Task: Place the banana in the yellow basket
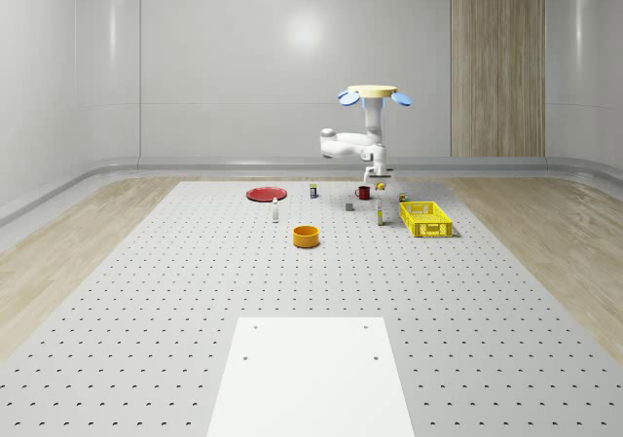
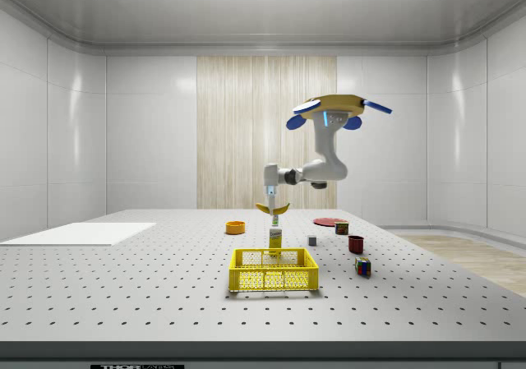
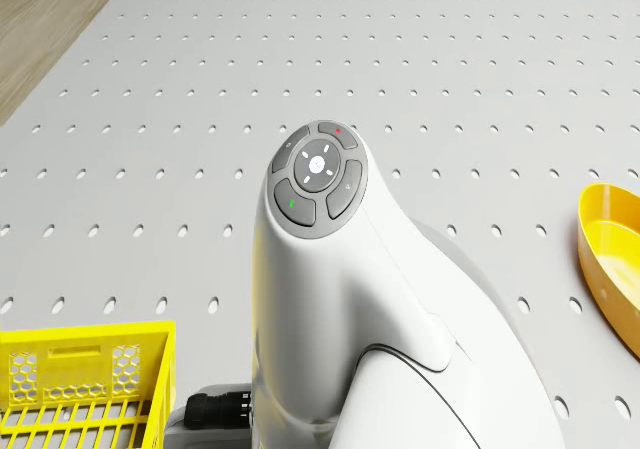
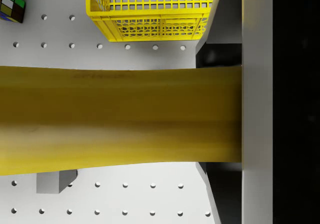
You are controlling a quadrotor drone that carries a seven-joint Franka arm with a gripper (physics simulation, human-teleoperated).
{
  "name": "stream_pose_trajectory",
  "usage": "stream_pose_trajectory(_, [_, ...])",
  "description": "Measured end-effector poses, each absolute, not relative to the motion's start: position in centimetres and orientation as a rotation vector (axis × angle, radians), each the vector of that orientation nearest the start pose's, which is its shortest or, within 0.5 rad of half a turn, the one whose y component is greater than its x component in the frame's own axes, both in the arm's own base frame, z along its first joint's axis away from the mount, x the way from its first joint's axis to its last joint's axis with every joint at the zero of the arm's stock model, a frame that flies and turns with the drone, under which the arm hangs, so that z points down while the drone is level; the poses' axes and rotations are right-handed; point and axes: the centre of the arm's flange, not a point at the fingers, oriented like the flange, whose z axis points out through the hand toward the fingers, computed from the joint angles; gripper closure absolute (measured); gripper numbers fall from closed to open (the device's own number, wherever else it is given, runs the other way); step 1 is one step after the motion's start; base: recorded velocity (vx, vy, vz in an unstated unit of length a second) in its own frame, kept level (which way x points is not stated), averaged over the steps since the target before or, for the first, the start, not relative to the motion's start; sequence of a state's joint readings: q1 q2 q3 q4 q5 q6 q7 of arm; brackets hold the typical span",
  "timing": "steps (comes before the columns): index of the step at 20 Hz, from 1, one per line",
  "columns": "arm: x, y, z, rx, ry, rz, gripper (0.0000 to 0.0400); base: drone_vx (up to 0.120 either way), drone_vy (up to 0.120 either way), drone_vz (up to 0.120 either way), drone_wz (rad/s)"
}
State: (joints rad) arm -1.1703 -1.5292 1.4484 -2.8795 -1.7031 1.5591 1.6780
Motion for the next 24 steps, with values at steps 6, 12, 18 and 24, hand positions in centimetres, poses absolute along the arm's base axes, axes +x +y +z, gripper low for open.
stream_pose_trajectory(6, [30.68,0.02,47.08,-0.004,0.002,0.768,0.0208,0.113,0.12,0.0,0.0])
stream_pose_trajectory(12, [30.68,0.02,47.08,-0.004,0.002,0.768,0.0208,0.0,0.12,0.0,0.0])
stream_pose_trajectory(18, [30.68,0.02,47.08,-0.004,0.002,0.768,0.0208,0.0,0.12,-0.013,0.0])
stream_pose_trajectory(24, [30.68,0.02,47.08,-0.004,0.002,0.768,0.0208,0.0,0.12,-0.12,0.0])
